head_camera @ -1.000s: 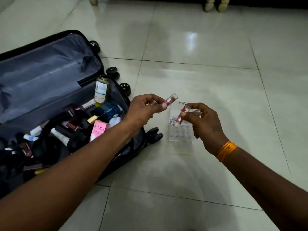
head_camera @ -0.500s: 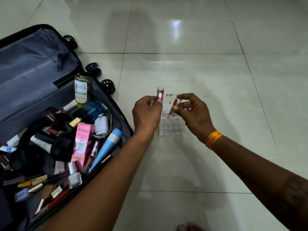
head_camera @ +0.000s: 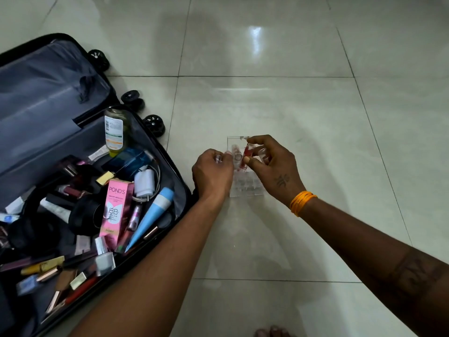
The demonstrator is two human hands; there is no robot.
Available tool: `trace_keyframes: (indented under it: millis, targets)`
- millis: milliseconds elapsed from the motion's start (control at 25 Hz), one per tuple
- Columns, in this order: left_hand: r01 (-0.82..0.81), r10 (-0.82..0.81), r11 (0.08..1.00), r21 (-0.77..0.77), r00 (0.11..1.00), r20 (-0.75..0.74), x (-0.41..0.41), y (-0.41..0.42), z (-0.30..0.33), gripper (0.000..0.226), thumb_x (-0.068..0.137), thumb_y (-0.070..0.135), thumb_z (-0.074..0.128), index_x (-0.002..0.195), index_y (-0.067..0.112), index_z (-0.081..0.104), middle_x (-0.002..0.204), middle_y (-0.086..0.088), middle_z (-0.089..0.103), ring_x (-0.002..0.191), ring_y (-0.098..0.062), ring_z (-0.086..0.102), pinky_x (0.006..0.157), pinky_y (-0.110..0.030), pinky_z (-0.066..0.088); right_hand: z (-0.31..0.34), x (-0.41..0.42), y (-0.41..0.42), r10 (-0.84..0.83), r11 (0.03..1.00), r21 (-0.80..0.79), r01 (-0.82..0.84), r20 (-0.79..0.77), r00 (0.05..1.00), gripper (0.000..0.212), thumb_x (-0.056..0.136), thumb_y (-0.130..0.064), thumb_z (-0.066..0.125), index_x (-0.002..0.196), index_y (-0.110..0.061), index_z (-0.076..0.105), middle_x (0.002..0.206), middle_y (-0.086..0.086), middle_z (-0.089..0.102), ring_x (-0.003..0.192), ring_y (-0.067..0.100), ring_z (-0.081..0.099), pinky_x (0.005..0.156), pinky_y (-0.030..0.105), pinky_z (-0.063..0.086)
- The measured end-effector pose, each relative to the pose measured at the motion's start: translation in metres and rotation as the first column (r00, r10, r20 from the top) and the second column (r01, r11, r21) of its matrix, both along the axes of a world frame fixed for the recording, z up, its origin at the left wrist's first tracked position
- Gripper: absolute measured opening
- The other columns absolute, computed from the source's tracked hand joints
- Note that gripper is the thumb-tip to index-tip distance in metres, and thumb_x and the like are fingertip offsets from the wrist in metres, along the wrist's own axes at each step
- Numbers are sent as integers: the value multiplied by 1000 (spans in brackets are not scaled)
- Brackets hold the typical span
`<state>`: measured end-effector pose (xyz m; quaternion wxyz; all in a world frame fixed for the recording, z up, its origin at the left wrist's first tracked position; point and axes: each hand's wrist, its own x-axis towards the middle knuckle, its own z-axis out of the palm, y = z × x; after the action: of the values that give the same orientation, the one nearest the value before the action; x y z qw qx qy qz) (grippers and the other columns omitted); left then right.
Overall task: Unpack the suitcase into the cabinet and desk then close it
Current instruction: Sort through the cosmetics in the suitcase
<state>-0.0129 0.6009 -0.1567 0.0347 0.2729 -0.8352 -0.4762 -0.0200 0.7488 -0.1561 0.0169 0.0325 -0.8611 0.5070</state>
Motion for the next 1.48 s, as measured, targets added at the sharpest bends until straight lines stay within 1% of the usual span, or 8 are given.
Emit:
trace_keyframes:
  millis: [160,480,600,720,880,1120,1280,1480]
  targets:
    - [96,-105,977,-190,994,-37,-27,2,6,17,92,30,67,86,15,73,85,1,72,77,-21,64,63,-27,41,-3,9,-1,-4,998,57,10,-101,995,32,86,-22,79,114,-31,66,82,-5,71,64,10,55,64,21,44]
    - [527,-394,680,-509,849,353,-76,13,28,38,79,32,82,65,21,48,67,1,51,78,-27,68,51,-25,33,-3,11,9,51,995,100,-28,-237,970,29,87,-8,78,108,-27,75,93,-16,73,71,0,57,68,13,39]
    - [497,-369,763,-414,860,352,-76,11,34,32,77,24,79,65,19,50,67,2,53,71,-24,62,50,-25,32,-5,13,12,70,989,140,-37,-240,968,24,88,-12,78,108,-26,73,94,-15,73,69,-1,56,66,10,36]
    - [293,-283,938,-186,956,82,-58,-2,31,8,81,21,68,79,15,71,85,0,73,77,-19,64,64,-28,50,-3,11,13,72,987,160,-37,-223,972,24,90,-20,75,111,-26,64,96,-15,73,68,-1,56,65,14,41]
    - [243,-243,948,-204,970,25,-25,0,13,18,89,33,68,97,19,77,102,2,77,92,-20,69,77,-29,55,0,7,7,67,989,143,-35,-228,971,13,93,-22,73,101,-26,64,89,-14,69,71,12,60,63,29,50]
    - [548,-421,687,-478,836,353,-64,11,29,32,85,35,74,71,16,52,74,-3,55,69,-26,57,62,-30,41,0,11,5,72,990,133,-43,-222,972,15,91,-18,75,99,-25,65,85,-23,67,75,11,63,64,26,49]
    - [709,-469,479,-518,705,531,-82,22,34,18,82,21,72,81,16,54,86,-4,54,82,-27,59,69,-31,43,-3,12,8,60,991,129,-35,-195,979,16,91,-21,76,98,-28,64,87,-17,70,73,11,62,62,28,49]
    - [755,-496,476,-452,654,571,-90,30,27,20,79,23,75,80,19,55,78,0,53,78,-24,56,68,-31,43,-6,14,13,66,994,100,-48,-188,980,15,91,-21,77,100,-25,65,92,-13,73,72,12,62,62,29,49]
